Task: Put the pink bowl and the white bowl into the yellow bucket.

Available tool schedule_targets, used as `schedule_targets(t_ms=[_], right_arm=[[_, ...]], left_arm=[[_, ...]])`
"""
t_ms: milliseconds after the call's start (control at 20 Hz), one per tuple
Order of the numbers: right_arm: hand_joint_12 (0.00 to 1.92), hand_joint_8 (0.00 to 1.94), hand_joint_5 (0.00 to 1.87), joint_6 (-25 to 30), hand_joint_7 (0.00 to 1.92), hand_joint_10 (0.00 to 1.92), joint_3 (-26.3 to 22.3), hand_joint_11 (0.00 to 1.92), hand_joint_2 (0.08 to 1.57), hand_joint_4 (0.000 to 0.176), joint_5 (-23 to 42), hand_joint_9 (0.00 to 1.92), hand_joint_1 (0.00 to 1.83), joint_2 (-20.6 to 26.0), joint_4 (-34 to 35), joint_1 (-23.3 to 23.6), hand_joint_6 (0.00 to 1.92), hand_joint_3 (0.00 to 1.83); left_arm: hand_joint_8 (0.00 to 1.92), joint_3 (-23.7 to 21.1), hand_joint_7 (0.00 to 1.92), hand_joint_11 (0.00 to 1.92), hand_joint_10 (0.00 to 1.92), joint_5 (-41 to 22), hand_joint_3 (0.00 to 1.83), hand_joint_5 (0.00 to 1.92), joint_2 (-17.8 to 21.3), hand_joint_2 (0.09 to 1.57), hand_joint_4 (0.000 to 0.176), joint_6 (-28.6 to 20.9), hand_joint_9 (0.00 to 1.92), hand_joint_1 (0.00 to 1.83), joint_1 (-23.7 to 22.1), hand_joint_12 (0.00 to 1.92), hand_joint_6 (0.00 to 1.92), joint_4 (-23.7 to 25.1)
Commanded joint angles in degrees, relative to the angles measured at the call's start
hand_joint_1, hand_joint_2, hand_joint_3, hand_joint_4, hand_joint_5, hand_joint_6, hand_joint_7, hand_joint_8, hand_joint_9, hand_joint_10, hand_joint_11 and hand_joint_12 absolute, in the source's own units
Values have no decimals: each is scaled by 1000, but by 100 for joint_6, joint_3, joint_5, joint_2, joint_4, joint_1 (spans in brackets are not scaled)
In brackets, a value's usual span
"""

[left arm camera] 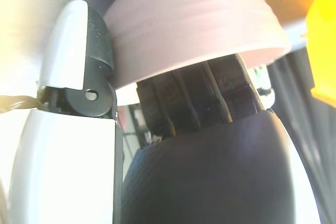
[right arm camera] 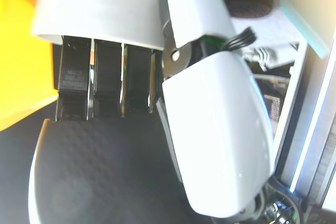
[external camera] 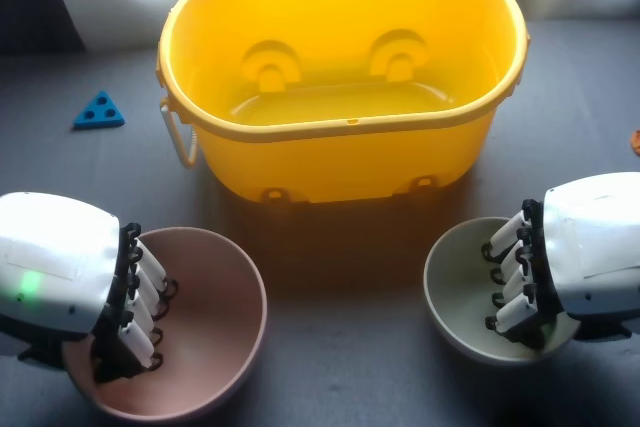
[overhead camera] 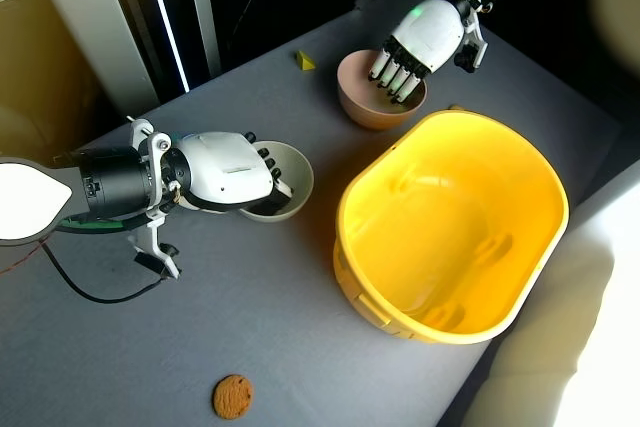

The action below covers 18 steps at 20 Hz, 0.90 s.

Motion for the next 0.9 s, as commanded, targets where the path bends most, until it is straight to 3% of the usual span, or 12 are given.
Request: schedule_targets(t_ms=[0,200,250,350,400,450,650,850], right_arm=[[1132,872,898,10,1031,1062,4,866,1095,0,139,1013,1384,54,92,9,1033,0],[1127,867,899,11,1034,1067,4,866,1095,0,162,1010,1383,63,89,35,1033,0],[1118,871,941,13,1027,1094,4,852,1094,0,185,981,1382,74,89,59,998,0],[1124,951,893,61,961,1112,4,802,1112,0,243,976,1377,94,89,105,1084,1],[1492,919,888,108,956,999,4,776,1104,0,270,999,1467,103,89,125,1038,7],[1168,908,937,192,989,1087,4,807,1100,0,323,981,1383,117,73,151,1031,0],[1128,907,933,604,984,1106,5,811,1103,0,452,967,1378,164,-5,371,1052,2],[1132,925,921,1026,984,1089,5,819,1103,0,610,983,1379,240,-25,657,1047,0]], left_arm=[[1210,-13,899,628,1192,-266,4,781,25,1177,0,6,736,1472,30,1696,1212,-231],[1222,-36,888,619,1208,-314,4,770,45,1182,0,4,725,1475,23,1727,1229,-244],[1080,-44,965,657,1214,-341,0,843,53,1153,0,-14,784,1387,3,1389,1183,-247],[1137,-53,899,630,1337,-399,6,795,69,1172,0,-73,774,1357,-60,1294,1223,-270],[1162,-60,883,623,1361,-429,2,788,77,1180,0,-90,758,1354,-94,1290,1232,-277],[1143,-71,891,639,1362,-465,0,788,89,1181,0,-107,761,1353,-138,1311,1234,-288],[1273,-160,827,563,1444,-611,4,702,171,1217,0,-207,693,1341,-327,1310,1342,-307],[1166,-202,895,653,1311,-723,0,791,238,1176,0,-377,773,1355,-595,1266,1239,-323]])
